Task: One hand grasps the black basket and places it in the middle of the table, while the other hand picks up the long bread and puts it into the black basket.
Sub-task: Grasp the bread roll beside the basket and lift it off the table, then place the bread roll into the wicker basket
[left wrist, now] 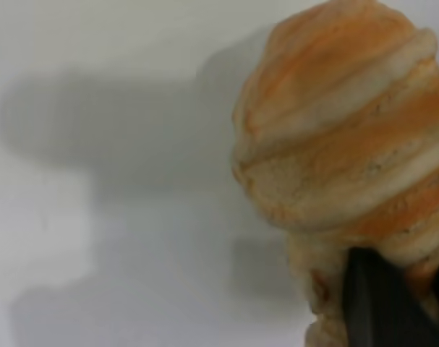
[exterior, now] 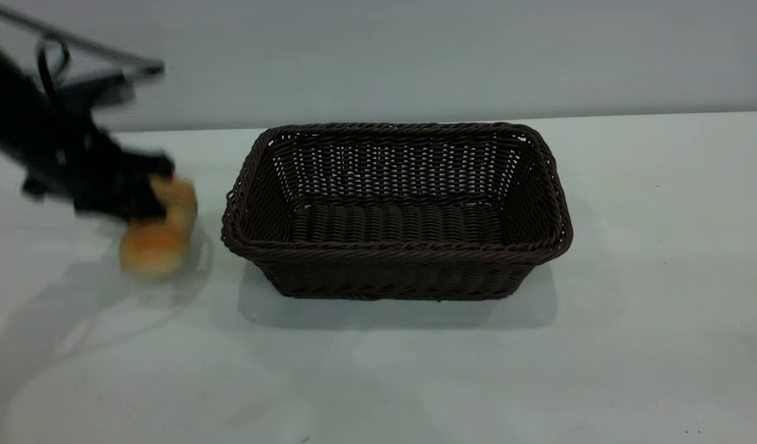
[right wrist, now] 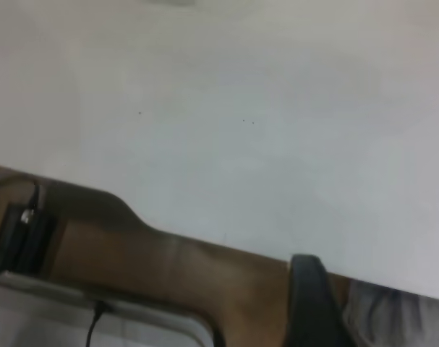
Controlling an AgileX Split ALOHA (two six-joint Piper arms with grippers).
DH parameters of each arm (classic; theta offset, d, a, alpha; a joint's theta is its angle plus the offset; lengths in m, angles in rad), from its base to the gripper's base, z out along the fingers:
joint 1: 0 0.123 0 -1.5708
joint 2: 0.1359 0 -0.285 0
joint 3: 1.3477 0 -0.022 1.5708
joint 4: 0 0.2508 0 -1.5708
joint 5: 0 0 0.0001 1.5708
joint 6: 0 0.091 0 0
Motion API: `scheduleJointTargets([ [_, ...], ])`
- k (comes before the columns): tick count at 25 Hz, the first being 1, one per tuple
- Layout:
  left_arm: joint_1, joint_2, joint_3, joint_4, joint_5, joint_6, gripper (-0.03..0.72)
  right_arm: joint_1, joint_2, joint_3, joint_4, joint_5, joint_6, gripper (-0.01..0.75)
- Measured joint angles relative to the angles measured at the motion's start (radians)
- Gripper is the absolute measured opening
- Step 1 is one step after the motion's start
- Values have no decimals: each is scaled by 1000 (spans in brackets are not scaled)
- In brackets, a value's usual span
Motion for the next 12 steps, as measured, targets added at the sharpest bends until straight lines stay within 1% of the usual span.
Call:
scheduleJointTargets([
  [3,-15,-104,-47,0,85,1,89,0,-110,55,-1,0,14,486],
  [5,-47,-159,-76,2,137,2,89,0,-174,85,-1,0,26,486],
  [7,-108,-188,-101,3,173,4,87,0,-219,96,-6,0,31,483],
  [9,-184,-197,-116,4,181,4,88,0,-251,98,-25,-7,36,480],
  [12,-311,-184,-120,4,143,4,86,0,-270,106,-56,-36,55,469],
])
